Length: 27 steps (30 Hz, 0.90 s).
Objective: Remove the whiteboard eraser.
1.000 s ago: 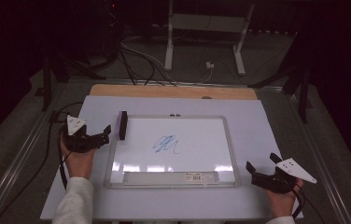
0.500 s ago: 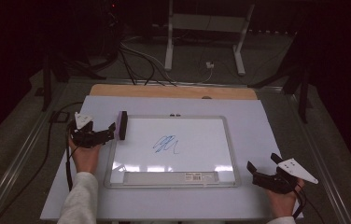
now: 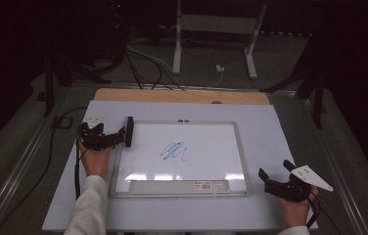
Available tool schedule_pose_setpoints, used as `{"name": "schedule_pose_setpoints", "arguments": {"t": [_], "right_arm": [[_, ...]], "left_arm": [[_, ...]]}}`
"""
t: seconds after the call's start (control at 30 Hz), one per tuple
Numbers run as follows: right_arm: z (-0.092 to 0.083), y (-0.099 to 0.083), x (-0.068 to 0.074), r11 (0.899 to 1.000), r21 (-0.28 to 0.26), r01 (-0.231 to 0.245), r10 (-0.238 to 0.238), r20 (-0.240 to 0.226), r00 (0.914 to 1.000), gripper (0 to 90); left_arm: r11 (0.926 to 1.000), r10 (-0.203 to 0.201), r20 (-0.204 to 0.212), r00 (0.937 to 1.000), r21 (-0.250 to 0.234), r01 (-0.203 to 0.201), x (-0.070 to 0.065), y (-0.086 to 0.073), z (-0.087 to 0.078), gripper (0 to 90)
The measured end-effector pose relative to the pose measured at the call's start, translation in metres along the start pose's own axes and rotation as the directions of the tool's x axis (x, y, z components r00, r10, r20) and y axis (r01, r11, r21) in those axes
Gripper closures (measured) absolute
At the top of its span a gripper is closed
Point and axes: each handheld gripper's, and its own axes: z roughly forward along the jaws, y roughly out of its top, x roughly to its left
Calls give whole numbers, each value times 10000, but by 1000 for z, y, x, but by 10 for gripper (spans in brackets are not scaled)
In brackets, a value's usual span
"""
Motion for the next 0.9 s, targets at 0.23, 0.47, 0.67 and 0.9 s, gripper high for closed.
{"name": "schedule_pose_setpoints", "arguments": {"t": [0.23,0.47,0.67,0.9], "right_arm": [[0,0,1,10000,-6,22,-22,23,10000,0],[0,0,1,10000,23,54,-54,19,10000,0],[0,0,1,10000,54,39,-39,-2,10000,0],[1,0,2,10000,72,30,-30,-25,10000,0]], "left_arm": [[9984,-373,227,9990,430,363,3,-3,10,69],[9973,-354,665,9972,661,310,-1,-5,15,272],[9952,-431,874,9952,915,351,-3,-3,17,351],[9932,-544,1439,9881,1098,387,-14,-3,23,350]]}}
